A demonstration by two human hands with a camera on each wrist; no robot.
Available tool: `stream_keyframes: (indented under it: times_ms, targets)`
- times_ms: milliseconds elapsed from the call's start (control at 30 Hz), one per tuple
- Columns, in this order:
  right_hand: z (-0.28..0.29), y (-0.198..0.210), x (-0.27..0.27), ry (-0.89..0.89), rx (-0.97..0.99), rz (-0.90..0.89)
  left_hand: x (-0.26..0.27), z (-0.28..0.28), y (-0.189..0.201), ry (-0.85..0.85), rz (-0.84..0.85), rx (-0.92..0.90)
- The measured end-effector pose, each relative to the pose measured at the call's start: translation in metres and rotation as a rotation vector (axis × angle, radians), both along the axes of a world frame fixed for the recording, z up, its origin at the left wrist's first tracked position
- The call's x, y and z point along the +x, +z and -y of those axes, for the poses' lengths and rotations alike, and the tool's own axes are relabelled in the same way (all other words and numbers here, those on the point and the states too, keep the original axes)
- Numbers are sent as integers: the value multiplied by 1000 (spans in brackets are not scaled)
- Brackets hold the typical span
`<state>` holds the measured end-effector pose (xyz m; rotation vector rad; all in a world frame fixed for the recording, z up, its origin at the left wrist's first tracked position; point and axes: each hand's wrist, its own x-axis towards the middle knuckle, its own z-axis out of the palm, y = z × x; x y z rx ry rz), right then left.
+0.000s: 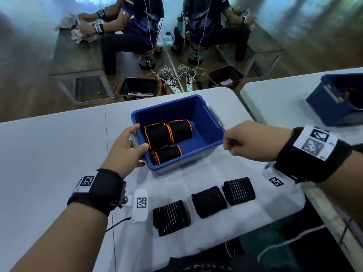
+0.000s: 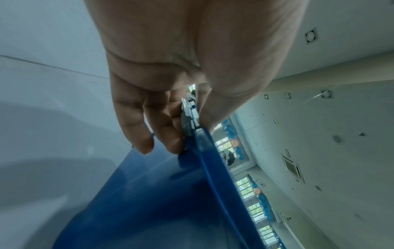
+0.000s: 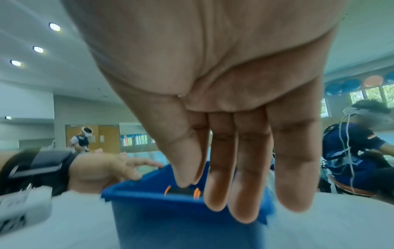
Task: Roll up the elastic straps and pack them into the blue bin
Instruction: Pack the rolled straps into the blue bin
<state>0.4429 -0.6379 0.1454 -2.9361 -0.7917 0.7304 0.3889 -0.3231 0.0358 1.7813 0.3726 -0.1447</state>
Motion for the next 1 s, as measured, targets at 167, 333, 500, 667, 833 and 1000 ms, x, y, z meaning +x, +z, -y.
stream_keyframes:
  times_ms: [167,333,500,667,833,1000]
  targets:
    - [33,-74,-22,-81,-104,-216,-1,4,5,25,-20,52]
    - [45,-117,-38,-89,-143,-291,-1,9,10,42,-30,58]
    - [51,-125,-42,-142,-115,-325,-1,11,11,60,-42,54]
    - [57,-129,-46,-190,-99,-334,-1,13,12,62,-47,53]
    - [60,-118,-49,-214,-53,-294,0,12,12,61,-54,54]
    - [53,-58,-36,-136,-2,-213,-2,11,13,58,-61,60]
